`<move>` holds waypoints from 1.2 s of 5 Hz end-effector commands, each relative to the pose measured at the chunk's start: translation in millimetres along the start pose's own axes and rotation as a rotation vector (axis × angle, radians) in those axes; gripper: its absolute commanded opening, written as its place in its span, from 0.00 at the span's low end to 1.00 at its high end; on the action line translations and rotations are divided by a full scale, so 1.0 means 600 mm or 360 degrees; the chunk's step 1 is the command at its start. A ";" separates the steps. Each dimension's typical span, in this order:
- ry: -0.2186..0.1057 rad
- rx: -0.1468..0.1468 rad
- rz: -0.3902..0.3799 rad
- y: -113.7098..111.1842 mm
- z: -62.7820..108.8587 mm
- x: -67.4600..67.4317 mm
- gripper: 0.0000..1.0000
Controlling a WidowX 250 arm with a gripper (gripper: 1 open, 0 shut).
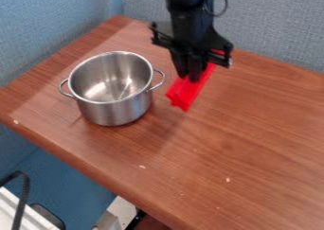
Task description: Move the red object from the metal pot to the table
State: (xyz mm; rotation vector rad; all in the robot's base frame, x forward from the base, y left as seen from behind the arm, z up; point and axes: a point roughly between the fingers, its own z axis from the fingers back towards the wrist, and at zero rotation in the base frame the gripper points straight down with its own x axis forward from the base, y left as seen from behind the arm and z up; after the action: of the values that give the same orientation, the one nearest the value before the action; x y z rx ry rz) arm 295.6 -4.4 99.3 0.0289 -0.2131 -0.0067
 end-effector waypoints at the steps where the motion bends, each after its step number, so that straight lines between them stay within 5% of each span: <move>1: -0.0078 0.0015 -0.0034 -0.014 -0.010 0.026 0.00; 3: -0.0209 -0.0043 0.0211 0.103 0.091 0.038 0.00; 4: -0.0211 -0.0074 0.0176 0.096 0.082 0.041 0.00; 5: -0.0226 -0.0133 0.0047 0.034 0.083 0.049 0.00; 6: -0.0203 -0.0129 -0.0071 0.014 0.066 0.025 0.00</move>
State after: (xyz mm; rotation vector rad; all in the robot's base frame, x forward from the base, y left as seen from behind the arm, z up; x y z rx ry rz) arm 299.7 3.7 124.5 -0.0546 -0.2783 -0.0545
